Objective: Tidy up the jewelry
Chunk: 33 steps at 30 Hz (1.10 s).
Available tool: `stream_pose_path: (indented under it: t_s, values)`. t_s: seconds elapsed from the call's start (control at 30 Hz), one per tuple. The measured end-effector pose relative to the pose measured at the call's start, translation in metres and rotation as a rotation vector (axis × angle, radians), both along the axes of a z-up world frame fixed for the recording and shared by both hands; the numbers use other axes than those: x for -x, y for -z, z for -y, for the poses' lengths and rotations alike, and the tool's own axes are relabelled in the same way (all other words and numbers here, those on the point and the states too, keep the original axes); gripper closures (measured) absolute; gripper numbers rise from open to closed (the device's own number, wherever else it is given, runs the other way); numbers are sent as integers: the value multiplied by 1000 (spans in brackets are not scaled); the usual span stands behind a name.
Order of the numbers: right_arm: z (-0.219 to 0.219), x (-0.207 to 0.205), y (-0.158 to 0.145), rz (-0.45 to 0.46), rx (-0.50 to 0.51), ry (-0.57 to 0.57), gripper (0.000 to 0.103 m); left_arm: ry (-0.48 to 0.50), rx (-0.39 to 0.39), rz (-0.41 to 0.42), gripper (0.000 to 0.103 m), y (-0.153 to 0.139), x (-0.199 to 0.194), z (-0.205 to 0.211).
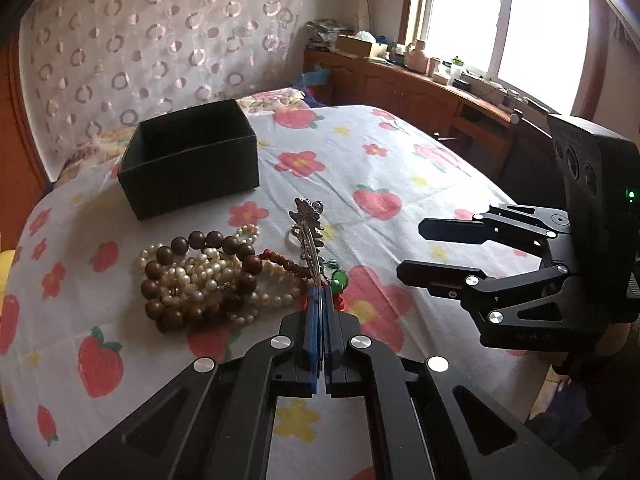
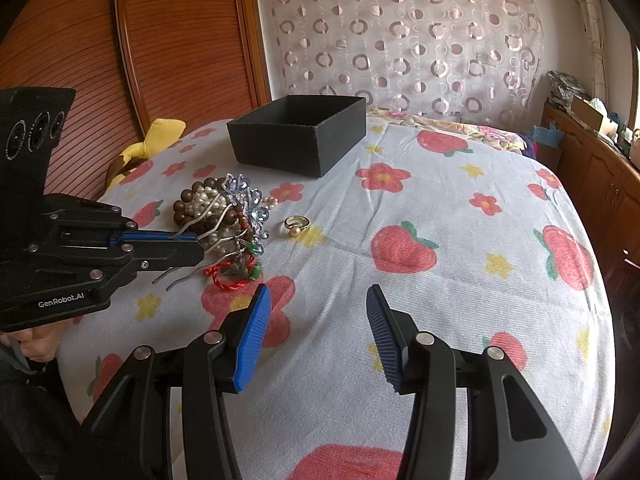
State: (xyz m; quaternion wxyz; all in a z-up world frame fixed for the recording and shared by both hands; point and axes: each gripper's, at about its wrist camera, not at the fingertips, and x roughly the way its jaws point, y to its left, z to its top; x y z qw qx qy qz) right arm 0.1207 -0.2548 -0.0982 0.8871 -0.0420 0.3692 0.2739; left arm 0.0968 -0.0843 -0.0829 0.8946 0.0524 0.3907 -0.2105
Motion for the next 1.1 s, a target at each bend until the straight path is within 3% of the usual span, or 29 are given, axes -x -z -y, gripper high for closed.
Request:
stream_pose_path:
  t_s: [0.4, 0.9, 1.1]
  values:
    - [-15, 1, 1, 5, 58, -33, 51, 6, 83, 41, 102, -24, 16, -20]
    - [-55, -2, -9, -24, 43, -190, 51, -64, 65, -20, 102, -5, 18, -54]
    - [-79, 2, -9, -56, 59, -277, 60, -64, 78, -12, 102, -2, 23, -62]
